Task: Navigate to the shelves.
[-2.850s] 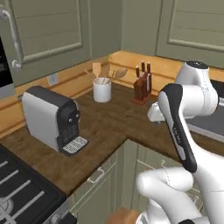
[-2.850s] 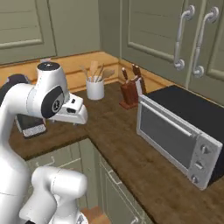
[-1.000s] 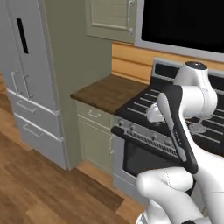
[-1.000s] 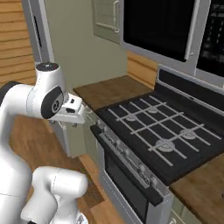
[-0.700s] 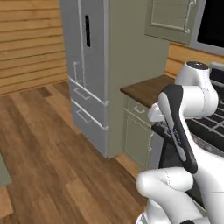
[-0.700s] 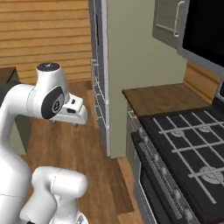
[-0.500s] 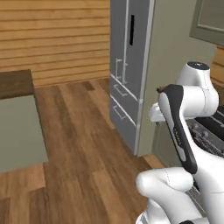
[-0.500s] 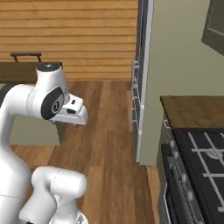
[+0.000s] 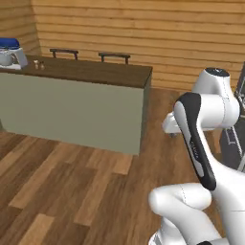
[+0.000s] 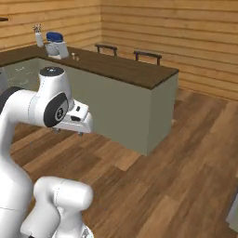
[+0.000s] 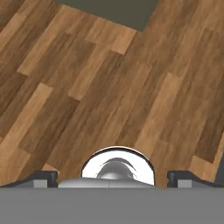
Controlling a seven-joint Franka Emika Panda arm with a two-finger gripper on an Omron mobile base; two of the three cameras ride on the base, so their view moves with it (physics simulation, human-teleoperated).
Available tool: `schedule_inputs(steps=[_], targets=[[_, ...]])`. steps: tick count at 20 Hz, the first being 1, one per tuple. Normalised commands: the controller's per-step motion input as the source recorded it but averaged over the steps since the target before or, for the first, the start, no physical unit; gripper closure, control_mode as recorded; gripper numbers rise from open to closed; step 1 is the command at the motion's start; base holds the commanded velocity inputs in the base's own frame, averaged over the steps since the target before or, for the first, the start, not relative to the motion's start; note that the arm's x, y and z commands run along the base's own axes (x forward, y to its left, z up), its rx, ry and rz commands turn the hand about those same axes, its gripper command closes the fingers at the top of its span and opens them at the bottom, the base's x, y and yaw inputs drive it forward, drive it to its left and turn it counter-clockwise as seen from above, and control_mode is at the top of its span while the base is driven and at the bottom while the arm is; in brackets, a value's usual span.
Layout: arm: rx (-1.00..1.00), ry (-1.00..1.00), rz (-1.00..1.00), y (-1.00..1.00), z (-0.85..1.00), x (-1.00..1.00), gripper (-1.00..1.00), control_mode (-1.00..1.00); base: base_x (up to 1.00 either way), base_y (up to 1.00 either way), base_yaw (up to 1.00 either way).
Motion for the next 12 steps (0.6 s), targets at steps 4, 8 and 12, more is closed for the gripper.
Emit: schedule_inputs(steps=[4, 8, 12], targets=[[0.00, 0.00, 0.00, 0.00, 0.00, 0.00, -1.00, 1.00, 0.30, 0.24, 0.92], [0.00, 0.00, 0.00, 0.00, 0.00, 0.00, -1.00, 1.00, 0.46, 0.12, 0.87], [0.00, 0.00, 0.00, 0.00, 0.00, 0.00, -1.00, 1.00, 0.91, -0.09, 0.61]])
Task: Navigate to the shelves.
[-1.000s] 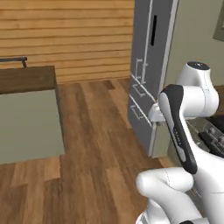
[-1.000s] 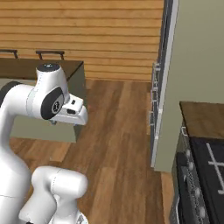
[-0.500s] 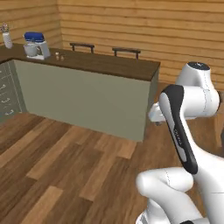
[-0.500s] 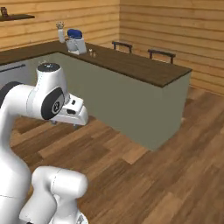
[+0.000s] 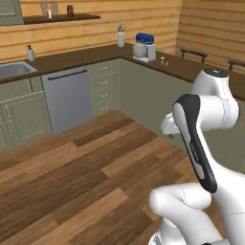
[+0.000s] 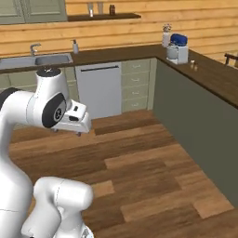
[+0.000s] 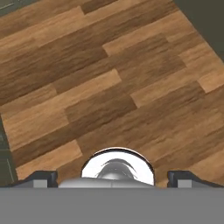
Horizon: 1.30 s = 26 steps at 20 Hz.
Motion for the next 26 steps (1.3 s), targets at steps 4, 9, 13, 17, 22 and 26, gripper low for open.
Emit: schedule_inputs(steps=[4, 9, 13, 17, 22, 26], targets=[[0.00, 0.00, 0.00, 0.00, 0.00, 0.00, -1.00, 1.00, 1.00, -0.56, 0.31], [0.00, 0.00, 0.00, 0.00, 0.00, 0.00, -1.00, 1.00, 1.00, -0.59, 0.22], [0.00, 0.00, 0.00, 0.00, 0.00, 0.00, -1.00, 1.00, 1.00, -0.27, 0.20], [0.00, 0.00, 0.00, 0.00, 0.00, 0.00, -1.00, 1.00, 1.00, -0.01, 0.25], [0.00, 0.00, 0.00, 0.00, 0.00, 0.00, -1.00, 1.00, 1.00, 0.00, 0.28], [0.00, 0.00, 0.00, 0.00, 0.00, 0.00, -1.00, 1.00, 1.00, -0.15, 0.24]])
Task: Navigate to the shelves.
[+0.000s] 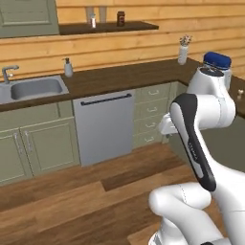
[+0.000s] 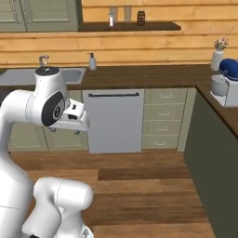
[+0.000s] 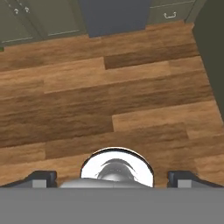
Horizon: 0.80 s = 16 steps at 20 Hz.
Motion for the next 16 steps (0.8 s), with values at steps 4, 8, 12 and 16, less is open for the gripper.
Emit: schedule_inputs(steps=[4, 8, 12, 16], targets=[[0.00, 0.00, 0.00, 0.00, 0.00, 0.00, -1.00, 1.00, 1.00, -0.39, 0.17], [0.00, 0.00, 0.00, 0.00, 0.00, 0.00, -1.00, 1.00, 1.00, -0.44, 0.13], [0.00, 0.00, 0.00, 0.00, 0.00, 0.00, -1.00, 1.00, 1.00, -0.42, 0.11], [0.00, 0.00, 0.00, 0.00, 0.00, 0.00, -1.00, 1.00, 1.00, -0.37, 0.11]])
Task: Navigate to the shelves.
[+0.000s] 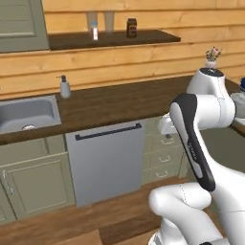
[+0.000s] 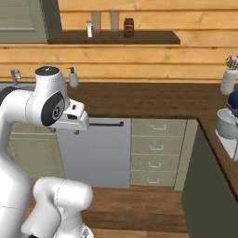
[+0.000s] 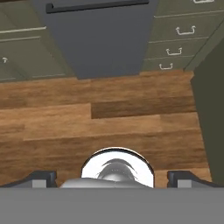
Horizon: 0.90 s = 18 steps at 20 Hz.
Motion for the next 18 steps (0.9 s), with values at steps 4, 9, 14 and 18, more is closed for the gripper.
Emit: schedule_inputs(steps=[4, 9, 14, 18], targets=[[0.00, 0.00, 0.00, 0.00, 0.00, 0.00, -1.00, 1.00, 1.00, -0.30, 0.09], [0.00, 0.00, 0.00, 0.00, 0.00, 0.00, -1.00, 1.00, 0.97, -0.20, 0.08], [0.00, 0.00, 0.00, 0.00, 0.00, 0.00, -1.00, 1.00, 0.81, -0.12, 0.09], [0.00, 0.00, 0.00, 0.00, 0.00, 0.00, -1.00, 1.00, 0.69, -0.11, 0.10]])
